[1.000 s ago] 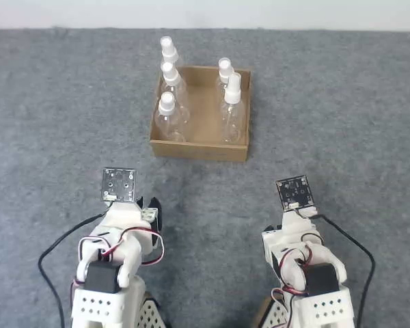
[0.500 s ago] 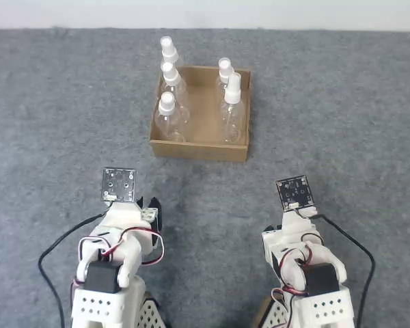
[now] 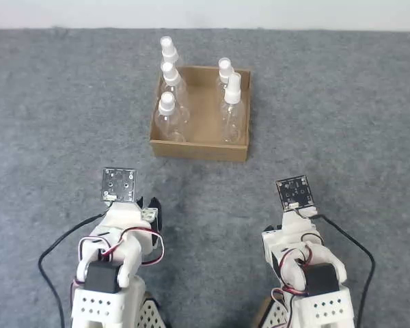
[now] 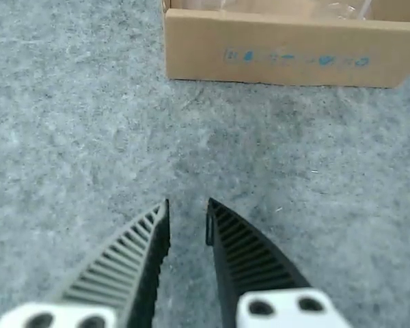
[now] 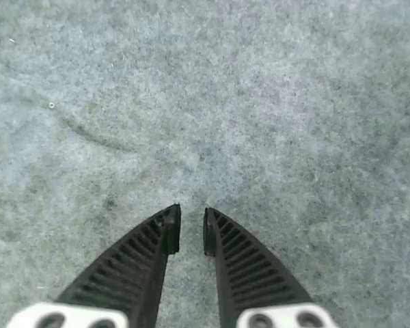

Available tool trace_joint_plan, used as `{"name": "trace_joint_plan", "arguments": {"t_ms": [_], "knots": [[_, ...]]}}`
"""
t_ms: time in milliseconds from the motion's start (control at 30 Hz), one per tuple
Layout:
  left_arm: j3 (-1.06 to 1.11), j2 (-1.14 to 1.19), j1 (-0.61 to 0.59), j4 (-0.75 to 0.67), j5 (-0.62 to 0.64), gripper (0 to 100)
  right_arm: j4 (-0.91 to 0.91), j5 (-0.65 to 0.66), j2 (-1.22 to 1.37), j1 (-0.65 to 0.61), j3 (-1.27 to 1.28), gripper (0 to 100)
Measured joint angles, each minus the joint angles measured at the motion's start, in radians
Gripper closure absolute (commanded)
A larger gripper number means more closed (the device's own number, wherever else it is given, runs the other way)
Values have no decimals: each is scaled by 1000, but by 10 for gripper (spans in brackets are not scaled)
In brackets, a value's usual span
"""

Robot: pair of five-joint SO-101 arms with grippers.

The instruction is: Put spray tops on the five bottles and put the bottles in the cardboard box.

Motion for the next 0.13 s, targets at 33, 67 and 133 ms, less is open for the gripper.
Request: {"name": "trace_joint_plan", "arguments": {"t_ms": [33,67,133], "knots": [[0,0,0,0,0,920,0,0,0,0,0,965],[0,0,-2,0,0,920,0,0,0,0,0,965],[0,0,-2,0,0,920,0,0,0,0,0,965]]}}
